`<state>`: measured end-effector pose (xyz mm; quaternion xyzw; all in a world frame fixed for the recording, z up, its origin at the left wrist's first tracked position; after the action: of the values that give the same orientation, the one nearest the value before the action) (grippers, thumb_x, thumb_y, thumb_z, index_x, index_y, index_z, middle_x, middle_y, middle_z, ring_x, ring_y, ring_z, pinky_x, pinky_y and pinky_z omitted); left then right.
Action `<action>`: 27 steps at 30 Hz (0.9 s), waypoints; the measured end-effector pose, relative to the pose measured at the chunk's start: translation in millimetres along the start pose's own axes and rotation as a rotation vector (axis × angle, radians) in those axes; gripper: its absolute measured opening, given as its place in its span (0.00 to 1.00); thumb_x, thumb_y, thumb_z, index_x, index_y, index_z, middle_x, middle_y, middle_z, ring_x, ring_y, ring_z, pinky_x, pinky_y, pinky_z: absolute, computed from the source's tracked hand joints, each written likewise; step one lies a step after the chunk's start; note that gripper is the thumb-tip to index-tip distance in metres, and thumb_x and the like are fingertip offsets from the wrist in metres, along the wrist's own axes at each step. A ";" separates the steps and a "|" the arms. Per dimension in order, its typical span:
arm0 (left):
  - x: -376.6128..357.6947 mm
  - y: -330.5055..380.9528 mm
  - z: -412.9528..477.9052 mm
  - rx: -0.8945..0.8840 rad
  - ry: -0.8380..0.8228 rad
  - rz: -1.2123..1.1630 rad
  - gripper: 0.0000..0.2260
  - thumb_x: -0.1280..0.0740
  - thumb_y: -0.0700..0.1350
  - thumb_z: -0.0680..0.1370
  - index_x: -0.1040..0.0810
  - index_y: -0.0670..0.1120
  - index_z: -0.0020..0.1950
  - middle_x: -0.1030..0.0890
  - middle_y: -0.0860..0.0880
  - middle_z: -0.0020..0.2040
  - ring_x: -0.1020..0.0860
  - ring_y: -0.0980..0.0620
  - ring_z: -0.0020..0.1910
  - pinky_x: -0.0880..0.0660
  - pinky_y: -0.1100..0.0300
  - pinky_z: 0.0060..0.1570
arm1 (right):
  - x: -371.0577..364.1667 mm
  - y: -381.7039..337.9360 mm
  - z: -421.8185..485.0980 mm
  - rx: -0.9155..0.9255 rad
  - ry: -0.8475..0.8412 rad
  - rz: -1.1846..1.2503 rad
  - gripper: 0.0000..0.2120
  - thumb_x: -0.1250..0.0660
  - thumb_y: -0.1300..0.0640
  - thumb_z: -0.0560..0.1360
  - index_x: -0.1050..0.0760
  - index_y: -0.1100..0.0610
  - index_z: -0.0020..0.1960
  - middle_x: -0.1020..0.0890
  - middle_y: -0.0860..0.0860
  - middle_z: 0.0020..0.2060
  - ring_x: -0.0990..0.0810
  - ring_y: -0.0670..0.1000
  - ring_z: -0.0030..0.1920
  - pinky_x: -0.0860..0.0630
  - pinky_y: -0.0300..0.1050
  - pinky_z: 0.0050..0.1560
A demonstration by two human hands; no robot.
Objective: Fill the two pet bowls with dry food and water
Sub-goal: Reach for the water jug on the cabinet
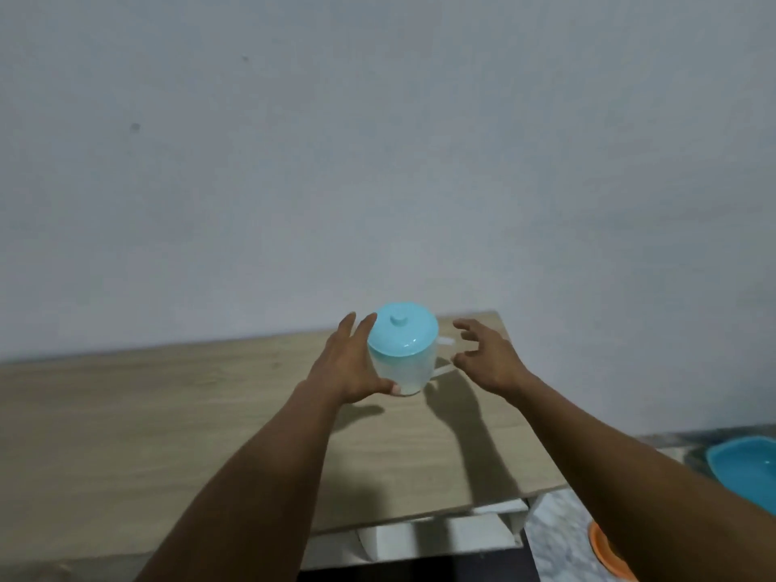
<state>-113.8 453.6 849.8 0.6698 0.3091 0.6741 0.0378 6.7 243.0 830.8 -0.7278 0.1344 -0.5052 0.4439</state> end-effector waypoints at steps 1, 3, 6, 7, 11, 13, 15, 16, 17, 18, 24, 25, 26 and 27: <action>-2.1 -5.9 12.9 -0.012 -0.018 0.003 0.61 0.19 0.63 0.56 0.50 0.57 0.81 0.51 0.49 0.82 0.49 0.47 0.80 0.41 0.45 0.76 | -4.7 2.0 11.4 0.004 -0.023 -0.006 0.28 0.31 0.60 0.75 0.30 0.51 0.74 0.24 0.55 0.70 0.20 0.56 0.62 0.22 0.56 0.63; -6.2 -13.8 32.3 -0.071 -0.037 -0.002 0.60 0.21 0.67 0.54 0.48 0.58 0.80 0.45 0.50 0.81 0.46 0.48 0.80 0.39 0.45 0.75 | -12.2 5.8 28.3 0.034 -0.039 -0.026 0.24 0.32 0.62 0.75 0.25 0.54 0.70 0.21 0.53 0.67 0.20 0.55 0.61 0.21 0.57 0.61; -7.4 -19.1 49.3 -0.196 -0.007 -0.107 0.46 0.21 0.65 0.56 0.35 0.59 0.71 0.26 0.58 0.67 0.28 0.52 0.66 0.26 0.46 0.62 | -15.8 11.2 44.7 0.049 0.034 -0.029 0.15 0.32 0.64 0.76 0.18 0.55 0.61 0.15 0.51 0.55 0.17 0.52 0.50 0.19 0.52 0.55; -5.7 -19.0 53.7 -0.218 0.015 -0.113 0.42 0.21 0.65 0.56 0.32 0.60 0.67 0.24 0.61 0.62 0.26 0.54 0.61 0.24 0.47 0.57 | -15.5 11.3 48.9 0.058 0.055 -0.033 0.13 0.32 0.65 0.76 0.17 0.55 0.58 0.14 0.50 0.51 0.16 0.50 0.47 0.19 0.48 0.52; 3.4 -14.1 68.1 -0.233 0.032 -0.065 0.41 0.21 0.65 0.56 0.31 0.60 0.65 0.23 0.61 0.59 0.26 0.55 0.57 0.25 0.52 0.55 | -13.4 9.6 66.2 0.081 0.082 -0.031 0.13 0.33 0.65 0.77 0.15 0.55 0.57 0.13 0.47 0.46 0.18 0.44 0.43 0.27 0.30 0.45; 7.4 -13.1 75.8 -0.222 0.029 -0.067 0.40 0.21 0.64 0.56 0.30 0.59 0.66 0.23 0.60 0.59 0.26 0.54 0.57 0.26 0.52 0.56 | -11.8 7.5 76.3 0.075 0.091 -0.023 0.13 0.33 0.65 0.77 0.15 0.56 0.58 0.13 0.48 0.48 0.17 0.46 0.45 0.26 0.32 0.47; 10.9 -13.1 85.6 -0.216 0.029 -0.072 0.39 0.20 0.62 0.58 0.30 0.58 0.66 0.23 0.60 0.59 0.26 0.54 0.57 0.27 0.54 0.55 | -10.0 4.7 86.7 0.074 0.101 -0.005 0.13 0.33 0.66 0.77 0.15 0.57 0.58 0.13 0.49 0.49 0.17 0.48 0.46 0.23 0.38 0.51; 12.7 -13.0 90.4 -0.215 0.031 -0.071 0.39 0.20 0.62 0.58 0.29 0.58 0.66 0.23 0.60 0.59 0.26 0.54 0.57 0.27 0.55 0.54 | -8.9 2.5 91.3 0.072 0.099 0.004 0.13 0.33 0.67 0.77 0.15 0.57 0.57 0.13 0.49 0.47 0.17 0.48 0.46 0.23 0.38 0.50; 14.2 -13.4 95.7 -0.215 0.037 -0.072 0.38 0.20 0.62 0.58 0.29 0.58 0.66 0.22 0.60 0.59 0.26 0.54 0.57 0.28 0.56 0.54 | -7.9 0.7 96.2 0.070 0.098 0.010 0.13 0.33 0.68 0.76 0.15 0.57 0.56 0.13 0.48 0.44 0.17 0.48 0.45 0.25 0.36 0.48; 15.7 -13.7 100.6 -0.217 0.042 -0.067 0.38 0.20 0.63 0.59 0.29 0.58 0.66 0.22 0.60 0.59 0.26 0.55 0.56 0.28 0.57 0.53 | -7.5 -0.6 101.3 0.066 0.098 0.011 0.13 0.34 0.68 0.76 0.14 0.57 0.55 0.14 0.48 0.43 0.17 0.48 0.44 0.26 0.34 0.46; 23.0 -16.0 122.9 -0.237 0.058 -0.053 0.39 0.19 0.60 0.61 0.29 0.54 0.68 0.23 0.58 0.60 0.27 0.55 0.57 0.30 0.59 0.53 | -10.3 -1.1 131.9 0.039 0.098 0.024 0.13 0.32 0.66 0.76 0.15 0.56 0.56 0.13 0.49 0.47 0.16 0.51 0.47 0.22 0.43 0.51; 23.5 -17.0 124.9 -0.239 0.059 -0.046 0.40 0.19 0.61 0.61 0.30 0.54 0.69 0.23 0.57 0.61 0.26 0.54 0.58 0.30 0.58 0.54 | -10.8 -1.4 134.8 0.041 0.097 0.024 0.13 0.32 0.67 0.76 0.14 0.56 0.55 0.13 0.49 0.47 0.16 0.52 0.47 0.21 0.44 0.51; 24.0 -17.3 125.8 -0.235 0.060 -0.040 0.40 0.19 0.61 0.62 0.30 0.53 0.70 0.23 0.57 0.63 0.27 0.53 0.59 0.30 0.58 0.55 | -11.2 -1.3 137.2 0.041 0.098 0.028 0.13 0.32 0.67 0.76 0.14 0.55 0.55 0.13 0.49 0.47 0.16 0.53 0.47 0.21 0.46 0.51; 23.2 -18.3 126.8 -0.234 0.058 -0.041 0.41 0.19 0.60 0.62 0.30 0.53 0.70 0.24 0.56 0.63 0.27 0.53 0.60 0.31 0.59 0.55 | -11.6 -0.6 138.4 0.043 0.100 0.032 0.13 0.32 0.66 0.76 0.14 0.55 0.54 0.13 0.49 0.47 0.15 0.53 0.47 0.20 0.47 0.52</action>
<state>-5.3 525.6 850.4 0.6345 0.2426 0.7239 0.1205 119.6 321.5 810.8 -0.6897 0.1570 -0.5365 0.4603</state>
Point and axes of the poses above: each hand's wrist, its own z-axis towards the middle knuckle, its own x-axis out of the back of the hand, y = z × x, the point moved 3 cm from there along z, towards the middle knuckle
